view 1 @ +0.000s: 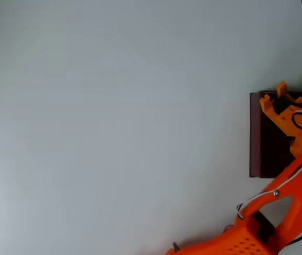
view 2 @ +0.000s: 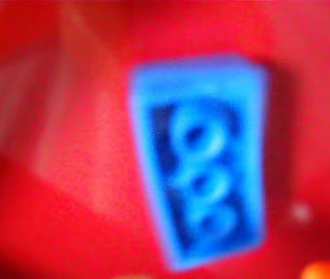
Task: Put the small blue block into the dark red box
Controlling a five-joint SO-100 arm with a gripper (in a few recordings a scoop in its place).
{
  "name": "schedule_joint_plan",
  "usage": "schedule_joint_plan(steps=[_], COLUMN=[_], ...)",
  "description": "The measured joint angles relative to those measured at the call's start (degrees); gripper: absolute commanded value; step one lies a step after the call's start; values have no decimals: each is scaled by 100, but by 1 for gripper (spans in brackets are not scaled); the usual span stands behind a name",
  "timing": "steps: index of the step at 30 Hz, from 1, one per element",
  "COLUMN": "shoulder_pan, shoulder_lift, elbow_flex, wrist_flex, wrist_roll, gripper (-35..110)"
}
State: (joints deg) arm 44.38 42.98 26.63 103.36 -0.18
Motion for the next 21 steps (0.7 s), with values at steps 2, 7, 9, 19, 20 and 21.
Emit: schedule_joint_plan(steps=[2,7,9,19,20,21], shoulder_pan=[-26,-185,-343,-2259,-2637,-2979], shoulder_lift=[88,976,1626,7110,7576,8016], elbow_flex=[141,1099,1793,7084,7488,7866], wrist_flex=[0,0,-62,-1573,-1696,-1846], wrist_roll=[0,0,0,308,316,334], gripper=[15,7,3,0,0,0])
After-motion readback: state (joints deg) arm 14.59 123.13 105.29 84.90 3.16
